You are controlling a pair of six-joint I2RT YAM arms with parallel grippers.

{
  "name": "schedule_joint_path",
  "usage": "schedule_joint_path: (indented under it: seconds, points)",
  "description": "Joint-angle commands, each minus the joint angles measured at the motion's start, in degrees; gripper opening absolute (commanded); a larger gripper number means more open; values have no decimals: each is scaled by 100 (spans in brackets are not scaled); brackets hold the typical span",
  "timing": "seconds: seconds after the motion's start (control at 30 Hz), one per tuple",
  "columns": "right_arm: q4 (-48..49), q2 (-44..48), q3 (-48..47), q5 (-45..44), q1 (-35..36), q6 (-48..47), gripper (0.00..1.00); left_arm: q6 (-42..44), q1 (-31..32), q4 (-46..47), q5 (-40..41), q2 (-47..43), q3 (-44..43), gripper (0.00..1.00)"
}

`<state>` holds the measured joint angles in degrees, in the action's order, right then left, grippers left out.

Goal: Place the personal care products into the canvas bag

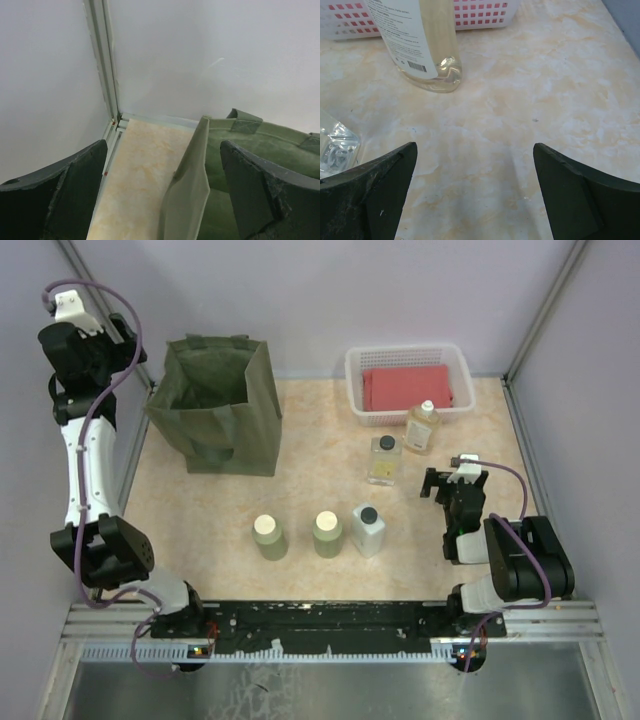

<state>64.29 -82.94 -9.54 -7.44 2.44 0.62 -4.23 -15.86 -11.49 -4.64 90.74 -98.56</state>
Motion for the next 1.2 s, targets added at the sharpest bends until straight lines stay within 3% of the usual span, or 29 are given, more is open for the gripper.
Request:
schedule_joint_path:
  seconds: [0.0,0.27,0.33,0.67,1.17]
  points:
    - [417,5,-141,-53,-24,-1,99,69,11,321,-434,-295,140,100]
    - [412,3,-145,-50,-28,-1,99,-112,60,875,-2981,-533,918,100]
    - [417,6,-146,-55,-26,-1,99,-14,146,995,-3140,-541,1231,100]
    - [420,6,-149,-55,-32,-1,99,691,585,1471,-1272,-471,2174,100]
    - [417,6,-147,-54,-29,-1,99,998,940,1090,-621,-83,2049,100]
